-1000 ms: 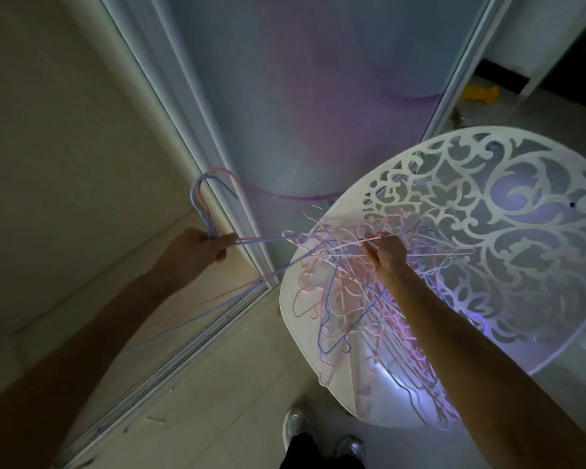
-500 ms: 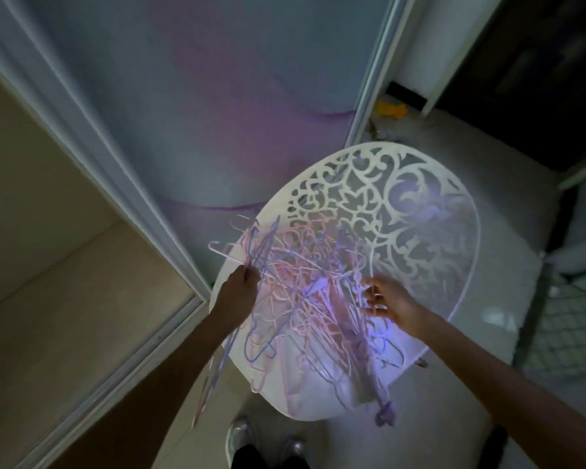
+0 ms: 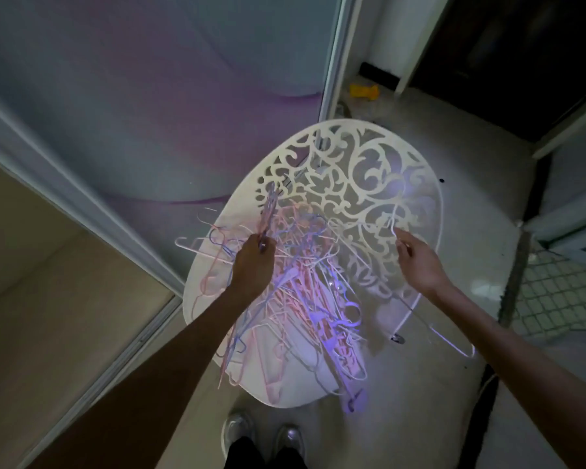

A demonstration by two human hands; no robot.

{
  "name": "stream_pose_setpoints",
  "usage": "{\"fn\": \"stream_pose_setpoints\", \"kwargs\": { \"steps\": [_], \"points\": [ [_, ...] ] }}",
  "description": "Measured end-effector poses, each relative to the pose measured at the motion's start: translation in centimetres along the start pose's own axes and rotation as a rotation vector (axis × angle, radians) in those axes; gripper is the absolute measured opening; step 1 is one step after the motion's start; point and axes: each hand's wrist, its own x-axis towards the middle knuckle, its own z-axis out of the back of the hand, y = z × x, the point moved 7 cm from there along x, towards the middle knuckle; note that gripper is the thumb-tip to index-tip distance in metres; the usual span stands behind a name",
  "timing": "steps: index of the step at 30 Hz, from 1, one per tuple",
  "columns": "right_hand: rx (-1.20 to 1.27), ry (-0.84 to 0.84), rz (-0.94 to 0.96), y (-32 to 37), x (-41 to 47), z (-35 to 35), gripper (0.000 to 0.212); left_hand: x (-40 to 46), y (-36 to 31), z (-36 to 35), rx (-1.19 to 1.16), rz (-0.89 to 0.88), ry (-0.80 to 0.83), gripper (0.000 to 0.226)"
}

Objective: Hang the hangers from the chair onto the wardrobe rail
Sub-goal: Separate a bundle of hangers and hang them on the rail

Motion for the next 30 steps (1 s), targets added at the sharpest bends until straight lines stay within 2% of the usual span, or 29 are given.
{"fn": "stream_pose_setpoints", "kwargs": {
  "steps": [4,7,8,10,12,14,16,20,23,27,30],
  "points": [
    [-0.038,-0.022,-0.072,-2.3,0.4,1.2,0.031,-0.4,0.2,-1.8,0.038,0.004,0.054,0.033],
    [0.009,0.007,-0.203,-2.9,2.1,0.9,0.008,0.5,0.4,-2.7,0.083,-0.076,0.050,0.026],
    [0.051,0.019,-0.237,-3.0,2.6,0.5,0.009,0.9,0.6,-3.1,0.093,-0.122,0.050,0.024],
    [0.142,0.035,-0.248,-2.8,3.5,-0.5,0.021,1.6,0.9,-4.2,0.150,-0.240,0.031,0.034],
    [0.047,0.008,-0.178,-2.3,4.3,-1.4,0.030,2.7,1.6,-5.7,0.224,-0.318,0.016,0.047],
    [-0.091,-0.101,-0.084,-1.8,5.3,-2.1,0.029,4.3,3.2,-8.0,0.272,-0.299,0.053,0.057],
    [-0.078,-0.173,-0.031,-1.2,5.8,-2.3,0.028,5.5,5.3,-9.6,0.289,-0.206,0.121,0.067],
    [-0.048,-0.164,-0.001,-1.5,6.8,-2.4,0.031,7.1,8.9,-12.6,0.374,-0.106,0.247,0.083],
    [-0.102,-0.107,0.046,-1.3,7.1,-1.1,0.035,7.8,9.7,-12.9,0.354,-0.100,0.212,0.071],
    [-0.123,0.017,0.008,-0.8,8.0,0.7,0.036,8.1,9.7,-12.7,0.375,-0.136,0.148,0.039],
    [-0.090,0.152,-0.064,-1.2,8.7,1.1,0.035,8.2,9.6,-12.9,0.381,-0.147,0.113,0.036]
  ]
}}
